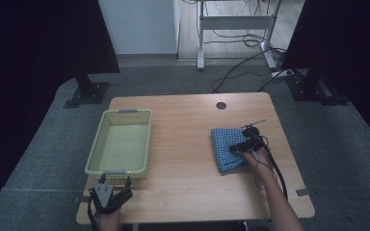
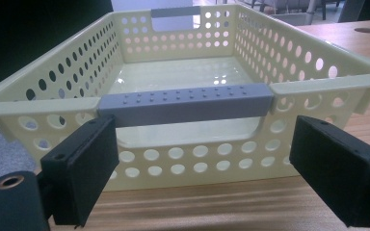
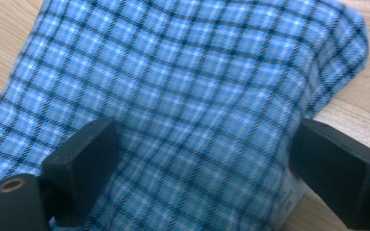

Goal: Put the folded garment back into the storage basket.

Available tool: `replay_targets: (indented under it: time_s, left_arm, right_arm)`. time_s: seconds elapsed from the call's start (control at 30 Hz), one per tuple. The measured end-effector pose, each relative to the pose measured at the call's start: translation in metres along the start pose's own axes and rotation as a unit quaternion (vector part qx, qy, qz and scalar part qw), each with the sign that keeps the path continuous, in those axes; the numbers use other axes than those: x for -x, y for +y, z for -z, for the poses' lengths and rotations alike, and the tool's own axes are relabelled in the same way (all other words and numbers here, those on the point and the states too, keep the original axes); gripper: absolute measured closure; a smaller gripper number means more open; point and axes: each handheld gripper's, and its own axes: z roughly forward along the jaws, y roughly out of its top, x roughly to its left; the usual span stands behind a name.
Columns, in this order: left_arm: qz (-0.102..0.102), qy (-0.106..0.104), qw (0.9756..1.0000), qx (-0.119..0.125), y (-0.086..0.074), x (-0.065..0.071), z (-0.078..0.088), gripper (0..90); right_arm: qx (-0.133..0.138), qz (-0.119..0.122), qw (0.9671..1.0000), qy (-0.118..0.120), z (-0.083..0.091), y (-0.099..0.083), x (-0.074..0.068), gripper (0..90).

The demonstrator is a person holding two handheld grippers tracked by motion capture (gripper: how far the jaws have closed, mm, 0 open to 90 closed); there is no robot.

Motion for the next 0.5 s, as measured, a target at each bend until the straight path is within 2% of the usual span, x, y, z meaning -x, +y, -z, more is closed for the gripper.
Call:
replay_targets:
  time_s: [0.1,0.17,0.2,0.27,0.3,0.33,0.4,0.43,0.47,0.5]
  left_arm:
    - [0.0,0.0,1.0,0.0,0.0,0.0,0.0,10.0]
    - [0.0,0.0,1.0,0.0,0.0,0.0,0.0,10.0]
    - [0.0,0.0,1.0,0.0,0.0,0.0,0.0,10.0]
    - [0.0,0.0,1.0,0.0,0.0,0.0,0.0,10.0]
    - [0.0,0.0,1.0,0.001,0.0,0.0,0.0,10.0]
    - [-0.001,0.0,1.0,0.0,0.0,0.0,0.0,10.0]
    - [-0.001,0.0,1.0,0.0,0.0,0.0,0.0,10.0]
    - [-0.001,0.0,1.0,0.0,0.0,0.0,0.0,10.0]
    - [0.0,0.001,1.0,0.0,0.0,0.0,0.0,10.0]
    - [-0.001,0.001,1.0,0.0,0.0,0.0,0.0,10.0]
  right_arm:
    - [-0.006,0.015,0.9996,-0.024,-0.001,0.0,-0.007,16.4]
    - [-0.012,0.025,0.9987,-0.043,-0.002,0.0,-0.013,17.1]
    - [-0.012,0.025,0.9987,-0.043,-0.002,0.0,-0.013,17.1]
    - [-0.013,0.031,0.9976,-0.061,-0.004,-0.001,-0.019,17.4]
    - [-0.012,0.031,0.9976,-0.061,-0.003,-0.002,-0.02,19.9]
    - [-0.01,0.034,0.9976,-0.059,-0.003,-0.002,-0.02,23.3]
    - [-0.005,0.04,0.9979,-0.05,0.0,-0.004,-0.024,38.1]
    - [-0.005,0.04,0.9979,-0.05,0.0,-0.004,-0.024,38.1]
    - [-0.005,0.042,0.9983,-0.04,0.001,-0.004,-0.028,49.0]
    - [-0.005,0.042,0.9984,-0.037,0.002,-0.004,-0.029,53.4]
